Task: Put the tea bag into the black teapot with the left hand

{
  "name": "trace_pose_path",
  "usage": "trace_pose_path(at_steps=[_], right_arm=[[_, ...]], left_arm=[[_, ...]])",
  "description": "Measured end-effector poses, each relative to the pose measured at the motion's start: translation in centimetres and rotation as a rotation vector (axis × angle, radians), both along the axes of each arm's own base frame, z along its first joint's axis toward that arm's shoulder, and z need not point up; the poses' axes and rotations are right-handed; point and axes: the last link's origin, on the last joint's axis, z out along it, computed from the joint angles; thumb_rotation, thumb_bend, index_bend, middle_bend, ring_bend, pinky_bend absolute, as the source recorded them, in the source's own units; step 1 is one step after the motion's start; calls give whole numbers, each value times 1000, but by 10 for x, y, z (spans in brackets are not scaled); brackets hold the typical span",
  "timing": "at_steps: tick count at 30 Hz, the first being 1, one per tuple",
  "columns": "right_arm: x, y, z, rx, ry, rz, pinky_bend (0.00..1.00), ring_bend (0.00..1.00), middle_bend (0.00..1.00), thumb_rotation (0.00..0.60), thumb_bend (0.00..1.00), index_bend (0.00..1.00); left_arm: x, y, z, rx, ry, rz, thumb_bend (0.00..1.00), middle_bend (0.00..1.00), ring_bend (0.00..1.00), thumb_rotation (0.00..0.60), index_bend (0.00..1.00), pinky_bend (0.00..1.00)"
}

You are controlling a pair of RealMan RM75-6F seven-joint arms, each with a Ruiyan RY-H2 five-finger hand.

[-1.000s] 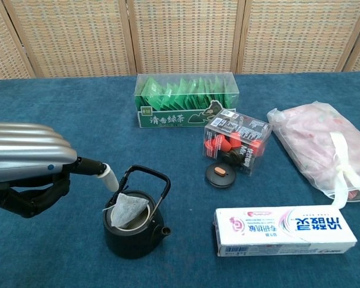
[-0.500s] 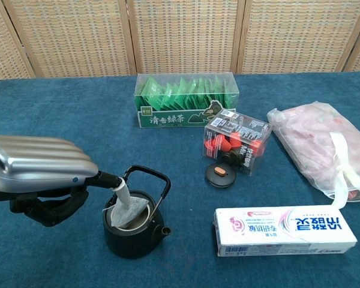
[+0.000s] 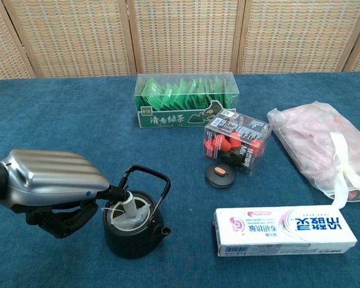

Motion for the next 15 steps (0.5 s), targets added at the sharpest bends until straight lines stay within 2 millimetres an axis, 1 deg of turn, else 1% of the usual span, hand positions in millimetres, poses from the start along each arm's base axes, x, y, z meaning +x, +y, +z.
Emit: trace_pose_path(at_steps=[4,9,15], right_arm=[[0,1,1,-2,-1,-2,142,29,113,600,0,68],[0,0,1,-3,-2,-1,142,29,113,600,0,68],[0,1,0,-2,-2,-1,142,29,113,600,0,68]], left_arm=[[3,1,3,20,-21,6,1000,892,853,600,193,759],[5,3,13,48,-56,14,1000,892,853,600,193,759],[3,1,11,31,-51,14,1000,892,853,600,193,759]])
